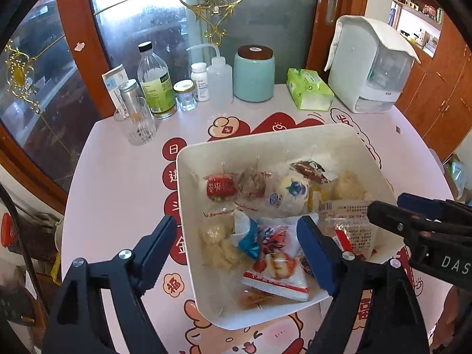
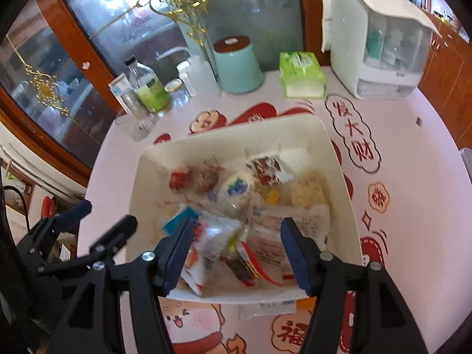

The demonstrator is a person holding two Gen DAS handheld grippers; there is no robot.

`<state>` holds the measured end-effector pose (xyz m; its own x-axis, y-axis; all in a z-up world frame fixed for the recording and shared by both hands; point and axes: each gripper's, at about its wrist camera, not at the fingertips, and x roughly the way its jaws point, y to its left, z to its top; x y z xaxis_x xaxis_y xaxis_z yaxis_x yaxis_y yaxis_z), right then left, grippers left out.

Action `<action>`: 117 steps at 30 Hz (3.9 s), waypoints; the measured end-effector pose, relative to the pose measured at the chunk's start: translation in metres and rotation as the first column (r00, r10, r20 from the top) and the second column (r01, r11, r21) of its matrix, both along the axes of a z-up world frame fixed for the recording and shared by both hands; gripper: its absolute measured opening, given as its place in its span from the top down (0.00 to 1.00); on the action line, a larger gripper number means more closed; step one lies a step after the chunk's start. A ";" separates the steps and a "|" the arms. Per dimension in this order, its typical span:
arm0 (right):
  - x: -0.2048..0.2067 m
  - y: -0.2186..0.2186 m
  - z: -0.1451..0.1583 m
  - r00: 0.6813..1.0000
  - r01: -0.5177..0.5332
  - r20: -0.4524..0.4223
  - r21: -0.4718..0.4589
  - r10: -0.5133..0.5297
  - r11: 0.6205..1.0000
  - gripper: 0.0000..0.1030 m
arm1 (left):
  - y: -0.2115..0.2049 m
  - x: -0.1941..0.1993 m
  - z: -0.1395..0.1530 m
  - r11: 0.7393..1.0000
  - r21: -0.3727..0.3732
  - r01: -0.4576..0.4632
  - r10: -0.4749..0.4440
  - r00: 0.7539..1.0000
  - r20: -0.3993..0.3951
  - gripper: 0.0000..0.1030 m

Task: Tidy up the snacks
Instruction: 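Withdraw the right tool toward the orange-and-white bar beside the tray, then grasp the orange-and-white bar with the right tool and lift it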

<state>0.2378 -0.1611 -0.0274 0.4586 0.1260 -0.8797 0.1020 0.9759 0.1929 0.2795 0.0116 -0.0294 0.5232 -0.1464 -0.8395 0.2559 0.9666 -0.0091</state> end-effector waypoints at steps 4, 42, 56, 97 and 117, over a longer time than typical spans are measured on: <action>-0.009 -0.008 -0.006 1.000 0.025 -0.009 0.016 -0.025 1.000 0.40 | -0.005 -0.005 -0.003 1.000 0.024 0.016 -0.016 1.000 0.005 0.20; -0.108 -0.062 -0.114 0.894 0.433 -0.208 0.170 -0.397 0.885 0.40 | 0.002 -0.126 -0.051 0.999 -0.048 0.026 -0.026 1.000 0.000 0.18; -0.084 -0.049 -0.149 0.827 0.545 -0.234 0.104 -0.512 0.832 0.40 | 0.019 -0.124 -0.067 0.997 -0.080 -0.014 0.010 0.999 -0.040 0.18; -0.101 0.020 -0.159 0.902 0.305 -0.315 -0.016 -0.295 0.952 0.33 | 0.032 -0.132 -0.070 0.996 -0.087 -0.014 0.008 0.998 -0.063 0.18; -0.121 0.099 -0.119 0.981 0.071 -0.175 -0.095 -0.087 0.993 0.70 | 0.037 -0.132 -0.065 0.997 -0.075 -0.021 0.016 0.998 -0.058 0.18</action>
<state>0.1170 -0.0624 -0.1459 0.2985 0.0143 -0.9543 0.2044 0.9757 0.0786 0.1478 0.0487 -0.0942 0.4780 -0.2011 -0.8551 0.2348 0.9673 -0.0962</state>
